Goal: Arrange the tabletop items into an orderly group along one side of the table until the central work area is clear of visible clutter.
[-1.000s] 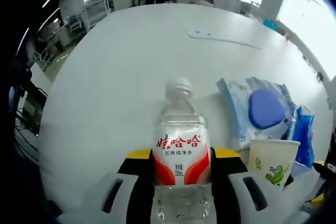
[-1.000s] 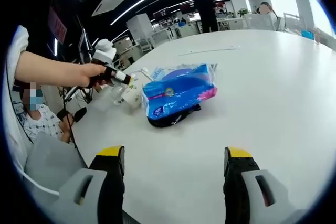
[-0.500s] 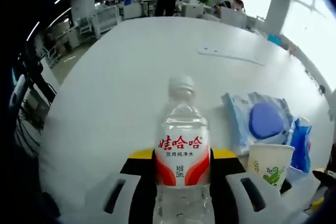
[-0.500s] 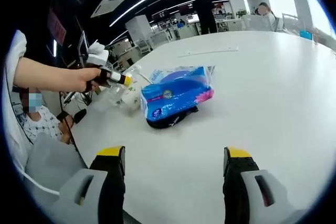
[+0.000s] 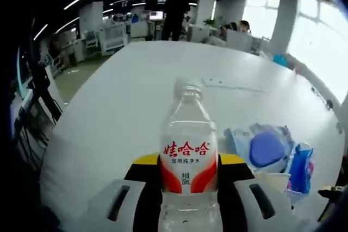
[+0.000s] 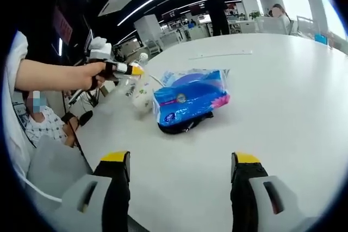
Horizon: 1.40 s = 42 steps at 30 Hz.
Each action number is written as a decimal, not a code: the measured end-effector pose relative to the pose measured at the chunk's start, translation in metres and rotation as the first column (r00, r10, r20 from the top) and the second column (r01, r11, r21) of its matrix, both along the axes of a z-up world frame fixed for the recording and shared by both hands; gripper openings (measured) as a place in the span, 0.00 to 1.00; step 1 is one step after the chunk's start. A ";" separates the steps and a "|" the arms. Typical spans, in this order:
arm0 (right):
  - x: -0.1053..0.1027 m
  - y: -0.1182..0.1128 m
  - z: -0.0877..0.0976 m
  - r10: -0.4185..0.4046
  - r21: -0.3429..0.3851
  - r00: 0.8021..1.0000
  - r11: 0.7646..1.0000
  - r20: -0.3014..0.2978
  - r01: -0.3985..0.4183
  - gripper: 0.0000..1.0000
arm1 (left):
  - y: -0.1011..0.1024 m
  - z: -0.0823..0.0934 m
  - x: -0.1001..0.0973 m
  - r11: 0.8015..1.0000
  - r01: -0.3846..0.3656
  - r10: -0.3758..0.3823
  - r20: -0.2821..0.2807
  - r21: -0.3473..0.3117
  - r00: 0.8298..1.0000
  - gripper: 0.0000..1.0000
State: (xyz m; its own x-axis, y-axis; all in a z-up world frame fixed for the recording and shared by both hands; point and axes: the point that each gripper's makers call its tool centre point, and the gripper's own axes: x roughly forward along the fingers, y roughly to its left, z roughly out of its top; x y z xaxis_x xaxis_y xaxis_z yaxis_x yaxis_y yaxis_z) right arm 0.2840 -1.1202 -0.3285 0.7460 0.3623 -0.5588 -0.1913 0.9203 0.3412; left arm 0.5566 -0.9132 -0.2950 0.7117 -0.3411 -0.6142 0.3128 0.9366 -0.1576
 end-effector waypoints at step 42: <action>0.006 0.006 0.006 0.071 -0.030 0.997 0.997 -0.013 -0.071 0.68 | -0.008 0.016 0.051 0.991 0.026 0.026 0.378 -0.133 0.925 0.35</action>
